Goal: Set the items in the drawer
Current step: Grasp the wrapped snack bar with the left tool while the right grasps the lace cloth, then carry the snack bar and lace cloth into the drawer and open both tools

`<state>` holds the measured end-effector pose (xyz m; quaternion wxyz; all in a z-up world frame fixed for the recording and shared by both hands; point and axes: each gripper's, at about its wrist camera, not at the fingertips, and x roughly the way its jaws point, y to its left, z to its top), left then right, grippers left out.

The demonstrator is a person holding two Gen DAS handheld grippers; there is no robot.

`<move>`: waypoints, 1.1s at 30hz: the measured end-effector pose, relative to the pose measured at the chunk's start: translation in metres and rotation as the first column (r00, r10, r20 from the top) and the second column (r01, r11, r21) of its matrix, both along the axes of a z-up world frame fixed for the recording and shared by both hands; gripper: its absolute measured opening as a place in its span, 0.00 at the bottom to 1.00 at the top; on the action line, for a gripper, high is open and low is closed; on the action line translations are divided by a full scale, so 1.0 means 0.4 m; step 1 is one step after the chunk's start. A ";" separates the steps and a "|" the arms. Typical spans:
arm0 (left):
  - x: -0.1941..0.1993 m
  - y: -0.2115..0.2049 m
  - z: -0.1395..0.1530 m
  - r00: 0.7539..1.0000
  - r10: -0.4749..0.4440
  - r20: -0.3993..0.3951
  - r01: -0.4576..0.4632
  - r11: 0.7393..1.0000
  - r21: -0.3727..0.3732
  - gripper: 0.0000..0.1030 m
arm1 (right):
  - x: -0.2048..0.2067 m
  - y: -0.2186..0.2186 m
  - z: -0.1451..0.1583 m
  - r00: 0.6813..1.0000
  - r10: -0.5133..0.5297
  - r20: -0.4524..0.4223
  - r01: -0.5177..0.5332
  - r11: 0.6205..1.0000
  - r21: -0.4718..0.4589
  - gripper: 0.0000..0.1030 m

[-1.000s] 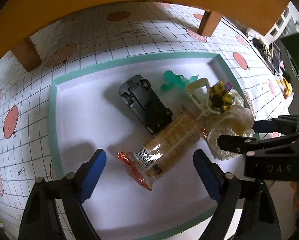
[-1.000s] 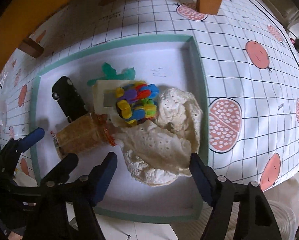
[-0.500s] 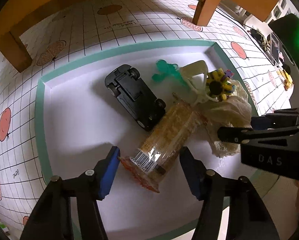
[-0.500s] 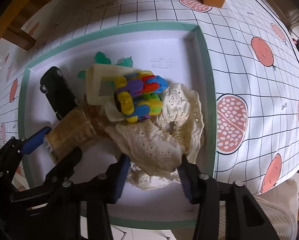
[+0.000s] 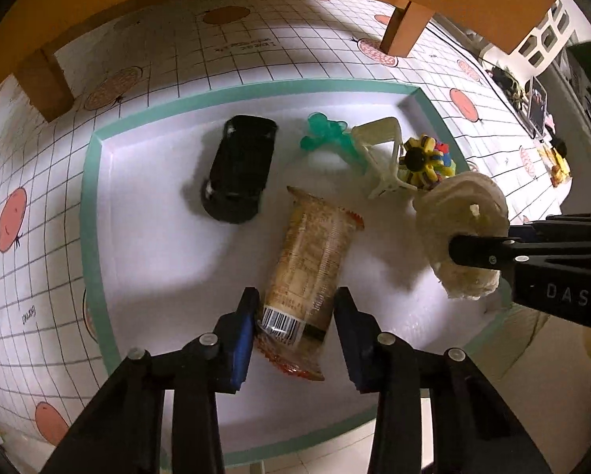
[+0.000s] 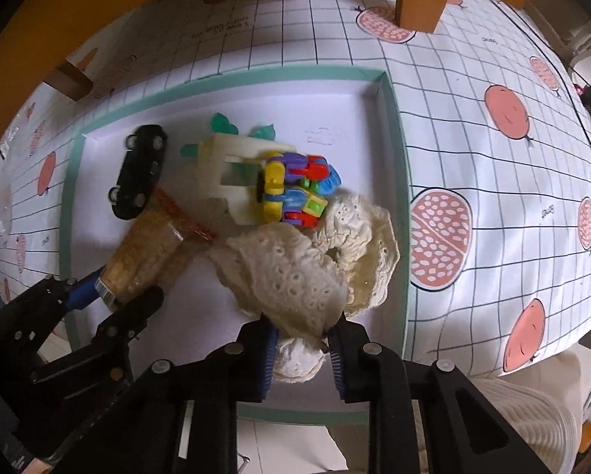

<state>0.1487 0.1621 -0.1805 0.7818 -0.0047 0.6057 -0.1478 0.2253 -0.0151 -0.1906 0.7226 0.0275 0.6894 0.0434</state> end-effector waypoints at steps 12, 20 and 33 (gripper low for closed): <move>-0.019 0.048 0.112 0.998 0.067 0.004 -0.067 0.996 -0.065 0.37 | -0.052 -0.033 0.107 0.997 -0.021 0.072 0.018 0.999 0.041 0.24; -0.020 0.054 0.214 0.995 0.075 0.073 -0.067 0.992 -0.106 0.37 | -0.071 -0.037 0.209 0.990 -0.039 0.137 0.030 0.997 0.067 0.24; -0.036 0.068 0.505 0.950 0.080 0.301 -0.010 0.974 -0.225 0.37 | -0.072 -0.033 0.493 0.941 -0.010 0.338 -0.026 0.994 0.104 0.24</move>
